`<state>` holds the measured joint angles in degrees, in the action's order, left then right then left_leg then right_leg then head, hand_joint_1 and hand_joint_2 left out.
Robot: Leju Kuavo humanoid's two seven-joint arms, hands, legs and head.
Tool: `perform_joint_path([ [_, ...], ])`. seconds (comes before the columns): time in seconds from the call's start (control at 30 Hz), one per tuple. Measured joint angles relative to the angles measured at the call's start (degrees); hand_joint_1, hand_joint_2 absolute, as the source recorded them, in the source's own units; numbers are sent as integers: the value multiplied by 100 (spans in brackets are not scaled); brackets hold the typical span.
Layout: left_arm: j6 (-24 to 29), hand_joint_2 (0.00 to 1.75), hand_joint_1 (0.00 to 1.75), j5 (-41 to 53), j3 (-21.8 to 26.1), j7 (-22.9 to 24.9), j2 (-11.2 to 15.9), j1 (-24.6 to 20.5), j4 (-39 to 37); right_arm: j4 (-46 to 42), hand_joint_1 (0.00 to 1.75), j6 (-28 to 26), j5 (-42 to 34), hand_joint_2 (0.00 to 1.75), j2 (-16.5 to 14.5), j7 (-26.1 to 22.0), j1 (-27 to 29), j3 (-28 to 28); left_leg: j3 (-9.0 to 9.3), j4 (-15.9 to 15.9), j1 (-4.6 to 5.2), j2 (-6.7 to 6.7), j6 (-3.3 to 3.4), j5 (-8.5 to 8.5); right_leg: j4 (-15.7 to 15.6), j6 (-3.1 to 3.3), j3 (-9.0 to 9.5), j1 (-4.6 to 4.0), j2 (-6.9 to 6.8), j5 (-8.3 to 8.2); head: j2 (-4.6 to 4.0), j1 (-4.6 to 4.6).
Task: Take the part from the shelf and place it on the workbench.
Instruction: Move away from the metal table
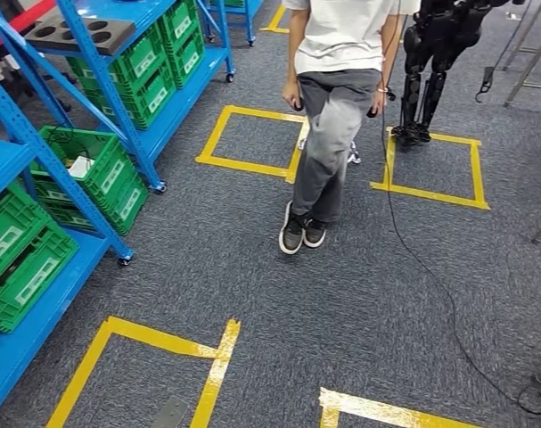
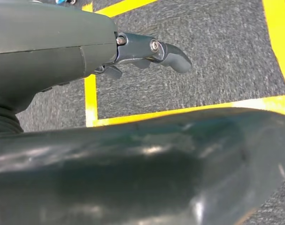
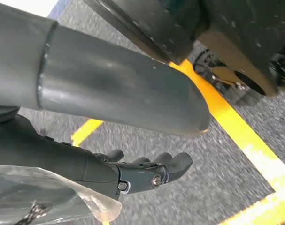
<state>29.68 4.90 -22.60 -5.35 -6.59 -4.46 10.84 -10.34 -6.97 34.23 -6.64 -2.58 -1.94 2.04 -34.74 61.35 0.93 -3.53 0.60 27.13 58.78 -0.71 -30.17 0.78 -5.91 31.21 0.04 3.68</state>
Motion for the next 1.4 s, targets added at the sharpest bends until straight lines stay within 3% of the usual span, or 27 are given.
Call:
perform_joint_path([
  [0.03, 2, 0, 0, 0, 0, -1, 1, -9, 0, 0, 0, -1, -1, 0, 0, 0, -3, -10, 66, -145, 36, -95, 33, -1, -5, -29, 18, -11, -67, 20, 0, -4],
  [0.07, 3, 0, 0, 0, 0, -2, 2, -9, 0, 0, 0, 1, -1, 0, -1, 0, -10, -18, 73, -179, 66, -107, 58, 27, -15, -58, 38, -20, -136, 33, 0, -4],
  [0.1, 4, 0, 0, 0, 0, -2, 3, -1, 0, -3, 0, 1, -1, 0, -2, 0, -21, -25, 84, -207, 61, -36, 88, 22, -28, -87, 64, -18, -196, 48, 0, -4],
  [0.13, 7, 0, 0, -1, 1, -2, 4, 15, 0, -7, 0, 1, -1, 0, -2, -1, -36, -32, 105, -242, 48, 36, 115, 10, -21, -115, 81, -12, -162, 76, 0, -8],
  [0.2, 13, 0, 0, -1, 3, -2, 3, 17, 0, -16, 0, -2, -1, 0, -3, -7, -56, -44, 154, -313, 3, 178, 179, -22, 244, -166, -28, 2, 160, 249, 0, -33],
  [0.27, 16, 0, 0, -1, 4, -3, -7, -7, 0, -17, 0, -4, -3, 0, -2, -9, -51, -46, 159, -329, -19, 323, 218, -27, 952, -187, -402, 11, 504, 563, 0, -65],
  [0.33, 15, 0, 0, 0, 5, -4, -16, -10, 0, -16, 0, 0, -4, 0, -2, -3, -29, -47, 165, -324, -23, 495, 228, -19, 1530, -201, -764, 12, 575, 692, 0, -72],
  [0.37, 15, 0, 0, 0, 5, -4, -16, -4, 0, -15, 0, 2, -4, 0, -2, -1, -17, -48, 173, -318, -26, 589, 224, -15, 1526, -205, -815, 16, 584, 582, 0, -72],
  [0.4, 14, 0, 0, 0, 6, -4, -15, 1, 0, -15, 0, 5, -3, 0, -2, 2, -8, -48, 184, -308, -33, 682, 211, -6, 1299, -209, -756, 24, 606, 372, 0, -73],
  [0.47, 13, 0, 0, -1, 7, -3, -15, 0, 0, -14, 0, 14, -3, 0, -2, 7, -5, -49, 187, -260, -45, 853, 159, 32, 555, -223, -473, 62, 840, -46, 0, -76],
  [0.53, 13, 0, 0, -1, 7, 0, -15, -10, 0, -10, 0, 27, -1, 0, -2, 15, -14, -52, 149, -205, -55, 988, 97, 60, 117, -192, -251, 87, 1082, -147, 0, -72],
  [0.57, 13, 0, 0, -1, 7, 2, -14, -8, 0, -9, 0, 38, 5, 0, -2, 22, -17, -54, 127, -200, -62, 1050, 64, 56, 79, -156, -209, 80, 1116, -109, 0, -68],
  [0.63, 14, 0, 0, -4, 7, 3, -8, 14, 0, -9, 0, 62, 38, 0, -1, 29, -22, -60, 103, -197, -77, 1101, 6, 49, 41, -67, -168, 75, 991, -114, 0, -63],
  [0.7, 16, 0, 0, -9, 7, 4, -3, 23, 0, -9, 0, 81, 78, 0, 1, 12, -12, -76, -1, 33, -63, 833, -52, 185, 5, 14, -124, 77, 838, -118, 0, -35],
  [0.77, 19, 0, 0, -11, 7, 3, -5, 1, 0, -9, 0, 93, 93, 0, 1, -13, 11, -99, -313, 687, -64, 514, -99, 502, -8, 69, -82, 55, 649, -87, 0, -8],
  [0.83, 20, 0, 0, -11, 7, 3, -5, 1, 0, -8, 0, 108, 98, 0, 2, -24, 33, -119, -641, 1317, -80, 444, -119, 704, -8, 91, -50, 36, 451, -45, 0, -9],
  [0.87, 22, 0, 0, -11, 7, 3, -5, 14, 0, -8, 0, 119, 102, 0, 2, -33, 37, -130, -687, 1382, -84, 435, -116, 654, -8, 92, -30, 30, 364, -23, 0, -9],
  [0.93, 30, 0, 0, -12, 7, 2, -4, 35, 0, -9, 0, 154, 117, 0, 1, -65, 32, -156, -449, 859, -71, 358, -66, 259, -9, 81, 38, 16, 215, 31, 0, -7],
  [1.0, 36, 0, 0, -11, 7, -4, -1, 26, 0, -7, 0, 231, 125, 0, 1, -114, 38, -176, -92, 150, -3, 91, 24, -17, -16, 46, 88, -4, 80, 96, 0, -8],
  [1.07, 34, 0, 0, 4, 7, -10, 1, 12, 0, -6, 0, 369, 109, 0, 2, -148, 40, -184, 43, -124, 63, -72, 85, 2, -29, -1, 121, -27, -53, 142, 0, -12],
  [1.13, 29, 0, 0, 27, 7, -7, 1, 30, 0, -8, 0, 513, 89, 0, 2, -156, 23, -186, 60, -195, 57, 33, 120, 5, -52, -45, 176, -35, -157, 173, 0, -13],
  [1.17, 30, 0, 0, 35, 7, -5, 3, 44, 0, -9, 0, 563, 83, 0, 2, -157, 16, -187, 83, -237, 37, 100, 141, -9, -28, -68, 185, -27, -76, 207, 0, -24],
  [1.23, 28, 0, 0, 42, 9, -2, -1, 37, 0, -10, 0, 600, 79, 0, 2, -160, 16, -188, 130, -310, -15, 231, 187, -36, 343, -113, -6, -8, 274, 405, 0, -50],
  [1.27, 28, 0, 0, 43, 10, -2, -4, 23, 0, -10, 0, 608, 77, 0, 2, -161, 22, -187, 137, -319, -22, 299, 202, -34, 704, -131, -195, -4, 456, 550, 0, -66],
  [1.33, 22, 0, 0, 44, 11, -2, -13, 7, 0, -8, 0, 620, 77, 0, 3, -157, 43, -187, 144, -316, -33, 456, 218, -23, 1424, -163, -645, -1, 570, 745, 0, -73],
  [1.37, 20, 0, 0, 44, 11, -2, -14, 11, 0, -7, 0, 626, 76, 0, 4, -155, 55, -187, 154, -313, -38, 537, 216, -16, 1559, -175, -779, 1, 578, 698, 0, -74],
  [1.4, 16, 0, 0, 44, 11, -2, -13, 16, 0, -5, 0, 631, 76, 0, 6, -151, 64, -187, 166, -306, -48, 626, 204, -7, 1462, -187, -802, 8, 589, 527, 0, -73],
])
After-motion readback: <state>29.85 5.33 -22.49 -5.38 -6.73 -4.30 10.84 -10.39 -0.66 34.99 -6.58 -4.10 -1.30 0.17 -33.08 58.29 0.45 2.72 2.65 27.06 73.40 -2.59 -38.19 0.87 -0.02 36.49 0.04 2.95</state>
